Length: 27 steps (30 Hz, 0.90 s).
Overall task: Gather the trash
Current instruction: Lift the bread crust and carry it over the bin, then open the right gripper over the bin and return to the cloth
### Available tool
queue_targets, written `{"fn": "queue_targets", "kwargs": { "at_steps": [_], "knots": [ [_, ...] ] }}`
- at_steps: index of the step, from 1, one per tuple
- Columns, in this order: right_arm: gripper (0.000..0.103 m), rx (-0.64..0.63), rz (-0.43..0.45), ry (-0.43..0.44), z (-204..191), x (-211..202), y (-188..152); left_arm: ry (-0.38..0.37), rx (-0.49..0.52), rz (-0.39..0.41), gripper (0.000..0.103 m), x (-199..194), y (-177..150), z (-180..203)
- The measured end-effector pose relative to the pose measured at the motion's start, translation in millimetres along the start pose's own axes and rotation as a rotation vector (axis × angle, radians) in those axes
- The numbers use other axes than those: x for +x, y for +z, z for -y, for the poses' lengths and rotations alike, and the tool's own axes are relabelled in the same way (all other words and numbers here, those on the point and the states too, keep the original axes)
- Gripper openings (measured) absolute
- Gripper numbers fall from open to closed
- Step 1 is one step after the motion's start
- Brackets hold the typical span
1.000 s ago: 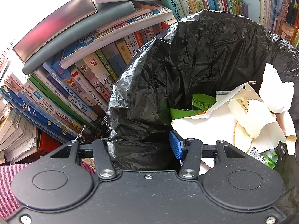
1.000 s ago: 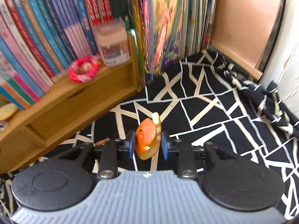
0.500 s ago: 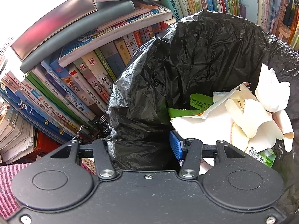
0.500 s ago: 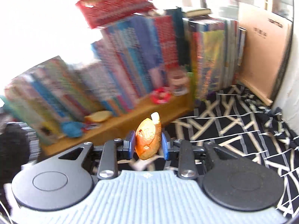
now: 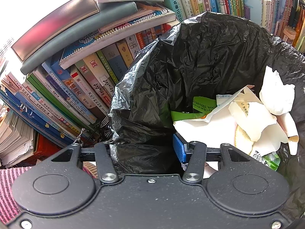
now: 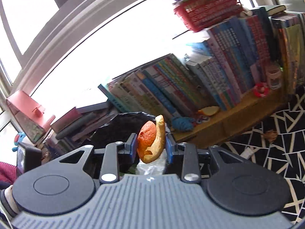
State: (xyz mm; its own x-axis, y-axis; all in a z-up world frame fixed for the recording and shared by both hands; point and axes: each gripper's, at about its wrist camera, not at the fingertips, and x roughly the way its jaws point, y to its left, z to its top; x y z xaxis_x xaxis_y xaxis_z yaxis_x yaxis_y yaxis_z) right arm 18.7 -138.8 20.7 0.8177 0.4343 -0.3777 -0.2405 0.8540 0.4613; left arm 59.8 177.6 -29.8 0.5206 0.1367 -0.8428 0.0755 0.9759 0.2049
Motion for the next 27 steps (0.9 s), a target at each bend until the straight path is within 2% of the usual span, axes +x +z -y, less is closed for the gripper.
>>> {"fn": "queue_targets", "kwargs": {
  "at_steps": [5,14,27],
  "knots": [
    [0.039,-0.054,-0.04,0.057,-19,7,-11,-0.002,-0.001,0.0,0.049,-1,0,0],
    [0.047,-0.142,-0.087,0.069,-30,16,-20,-0.003,-0.002,0.001,0.049,-1,0,0],
    [0.054,-0.147,-0.096,0.074,-29,19,-21,-0.003,-0.002,0.001,0.049,-1,0,0]
  ]
}}
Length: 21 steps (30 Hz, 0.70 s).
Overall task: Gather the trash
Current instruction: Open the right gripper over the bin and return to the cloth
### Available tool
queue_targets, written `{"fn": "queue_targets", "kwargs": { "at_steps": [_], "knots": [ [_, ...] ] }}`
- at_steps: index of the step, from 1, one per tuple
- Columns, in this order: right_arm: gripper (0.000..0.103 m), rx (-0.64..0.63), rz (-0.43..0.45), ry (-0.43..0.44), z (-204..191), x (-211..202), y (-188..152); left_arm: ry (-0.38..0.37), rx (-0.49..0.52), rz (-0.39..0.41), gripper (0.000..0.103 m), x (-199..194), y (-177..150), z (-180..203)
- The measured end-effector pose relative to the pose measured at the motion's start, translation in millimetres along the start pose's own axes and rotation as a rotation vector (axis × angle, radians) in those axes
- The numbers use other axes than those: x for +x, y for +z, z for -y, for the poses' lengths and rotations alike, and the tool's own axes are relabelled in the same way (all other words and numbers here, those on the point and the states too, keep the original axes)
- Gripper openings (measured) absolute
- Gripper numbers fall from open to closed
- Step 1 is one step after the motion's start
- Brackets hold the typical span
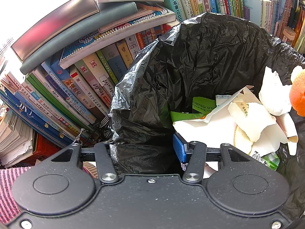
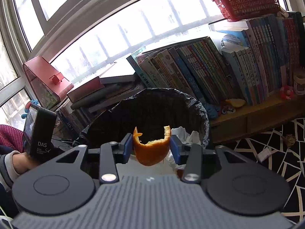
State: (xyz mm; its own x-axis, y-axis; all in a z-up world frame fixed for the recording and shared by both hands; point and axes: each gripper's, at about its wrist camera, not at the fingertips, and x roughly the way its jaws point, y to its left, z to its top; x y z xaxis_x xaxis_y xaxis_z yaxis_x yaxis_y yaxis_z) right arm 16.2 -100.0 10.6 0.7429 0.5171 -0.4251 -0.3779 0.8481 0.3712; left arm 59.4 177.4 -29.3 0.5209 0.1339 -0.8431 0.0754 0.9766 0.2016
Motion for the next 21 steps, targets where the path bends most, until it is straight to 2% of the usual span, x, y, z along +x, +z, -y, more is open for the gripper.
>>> {"fn": "queue_targets", "kwargs": {
  "at_steps": [7,15,21],
  "knots": [
    [0.073,-0.005,0.009,0.013,-1,0,0,0.001,0.0,0.0,0.049,0,0,0],
    [0.078,0.008,0.041,-0.002,3,-5,3,-0.001,-0.002,0.0,0.049,0,1,1],
    [0.085,0.038,0.13,-0.083,16,-17,12,-0.001,-0.002,0.0,0.049,0,1,1]
  ]
}}
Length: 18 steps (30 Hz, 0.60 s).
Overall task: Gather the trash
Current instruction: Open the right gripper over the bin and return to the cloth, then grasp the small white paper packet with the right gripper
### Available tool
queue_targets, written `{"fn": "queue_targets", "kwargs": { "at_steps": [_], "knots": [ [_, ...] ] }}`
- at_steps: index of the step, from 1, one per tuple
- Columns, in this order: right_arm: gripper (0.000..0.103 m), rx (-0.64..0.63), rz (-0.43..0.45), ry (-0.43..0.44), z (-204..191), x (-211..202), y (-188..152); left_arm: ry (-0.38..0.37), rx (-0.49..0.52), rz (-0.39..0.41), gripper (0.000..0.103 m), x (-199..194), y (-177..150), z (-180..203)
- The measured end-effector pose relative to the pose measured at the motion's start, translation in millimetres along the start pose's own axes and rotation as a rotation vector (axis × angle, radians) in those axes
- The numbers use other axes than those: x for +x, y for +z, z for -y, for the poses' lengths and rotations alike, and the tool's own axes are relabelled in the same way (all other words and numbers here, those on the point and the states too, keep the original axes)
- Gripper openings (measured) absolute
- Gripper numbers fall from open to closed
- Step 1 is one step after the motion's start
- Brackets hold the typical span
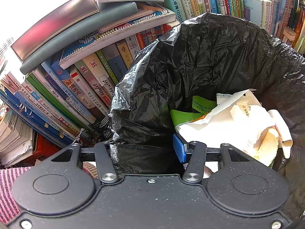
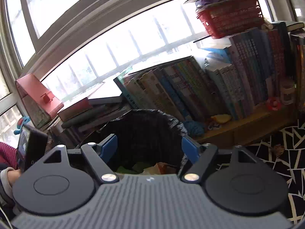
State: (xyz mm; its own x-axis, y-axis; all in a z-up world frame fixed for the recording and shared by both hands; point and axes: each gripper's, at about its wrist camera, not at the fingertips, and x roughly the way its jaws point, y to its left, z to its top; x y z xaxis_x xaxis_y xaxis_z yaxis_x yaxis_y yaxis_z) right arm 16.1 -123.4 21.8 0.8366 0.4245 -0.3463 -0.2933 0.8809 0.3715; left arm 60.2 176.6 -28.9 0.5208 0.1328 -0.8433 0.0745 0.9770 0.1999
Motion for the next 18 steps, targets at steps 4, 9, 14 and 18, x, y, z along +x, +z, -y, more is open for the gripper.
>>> {"fn": "queue_targets", "kwargs": {
  "at_steps": [4,9,14,18],
  "knots": [
    [0.09,0.05,0.066,-0.102,21,-6,5,0.0,0.0,0.0,0.049,0,0,0],
    [0.096,0.148,0.103,-0.244,60,-6,3,-0.001,0.0,0.0,0.049,0,0,0],
    [0.098,0.188,0.08,-0.401,96,2,-5,-0.001,0.0,0.0,0.049,0,0,0],
    [0.099,0.22,0.027,-0.486,124,14,-18,-0.001,-0.001,0.0,0.049,0,0,-1]
  ]
}}
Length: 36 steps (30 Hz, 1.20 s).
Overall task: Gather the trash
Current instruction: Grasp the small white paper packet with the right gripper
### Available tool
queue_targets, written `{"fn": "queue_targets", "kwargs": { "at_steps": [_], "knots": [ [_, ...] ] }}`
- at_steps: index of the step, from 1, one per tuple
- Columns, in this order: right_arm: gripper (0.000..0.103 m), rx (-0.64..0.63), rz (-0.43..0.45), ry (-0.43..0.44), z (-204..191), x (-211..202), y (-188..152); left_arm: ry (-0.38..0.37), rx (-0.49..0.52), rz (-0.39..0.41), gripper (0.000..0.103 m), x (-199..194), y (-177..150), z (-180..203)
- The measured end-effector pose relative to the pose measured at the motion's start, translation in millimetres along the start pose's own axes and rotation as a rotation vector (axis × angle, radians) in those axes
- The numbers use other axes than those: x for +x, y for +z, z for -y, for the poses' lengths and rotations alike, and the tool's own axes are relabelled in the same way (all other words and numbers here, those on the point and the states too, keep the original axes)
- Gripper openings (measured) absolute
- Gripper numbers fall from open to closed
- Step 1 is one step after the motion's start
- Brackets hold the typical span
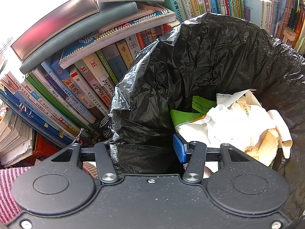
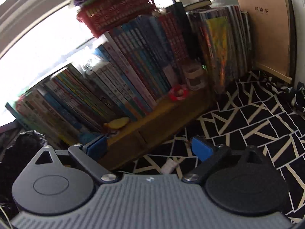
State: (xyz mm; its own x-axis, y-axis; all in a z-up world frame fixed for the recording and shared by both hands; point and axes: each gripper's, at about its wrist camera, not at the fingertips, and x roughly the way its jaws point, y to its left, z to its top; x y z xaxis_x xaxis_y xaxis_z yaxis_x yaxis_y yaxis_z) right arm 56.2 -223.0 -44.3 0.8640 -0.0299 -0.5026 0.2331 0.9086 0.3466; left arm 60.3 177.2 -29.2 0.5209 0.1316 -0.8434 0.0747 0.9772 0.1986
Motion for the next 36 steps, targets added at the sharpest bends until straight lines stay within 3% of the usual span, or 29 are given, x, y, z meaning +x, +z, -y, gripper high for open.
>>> {"fn": "queue_targets", "kwargs": {
  "at_steps": [5,11,20,27,32,36],
  "knots": [
    [0.099,-0.051,-0.081,-0.108,14,32,-17,0.002,-0.001,-0.002,0.049,1,0,0],
    [0.099,-0.204,-0.161,-0.188,7,64,-39,0.005,0.003,-0.006,0.049,2,0,0],
    [0.099,-0.392,-0.22,-0.184,-10,126,-60,-0.007,-0.009,-0.033,0.05,4,2,-3],
    [0.098,-0.361,-0.223,-0.197,-15,157,-70,-0.008,-0.012,-0.041,0.051,6,3,-3],
    [0.09,-0.349,-0.225,-0.224,-14,170,-72,-0.009,-0.014,-0.043,0.051,6,3,-3],
    [0.072,-0.328,-0.226,-0.217,-14,170,-73,-0.008,-0.015,-0.043,0.051,6,3,-3]
  ]
}}
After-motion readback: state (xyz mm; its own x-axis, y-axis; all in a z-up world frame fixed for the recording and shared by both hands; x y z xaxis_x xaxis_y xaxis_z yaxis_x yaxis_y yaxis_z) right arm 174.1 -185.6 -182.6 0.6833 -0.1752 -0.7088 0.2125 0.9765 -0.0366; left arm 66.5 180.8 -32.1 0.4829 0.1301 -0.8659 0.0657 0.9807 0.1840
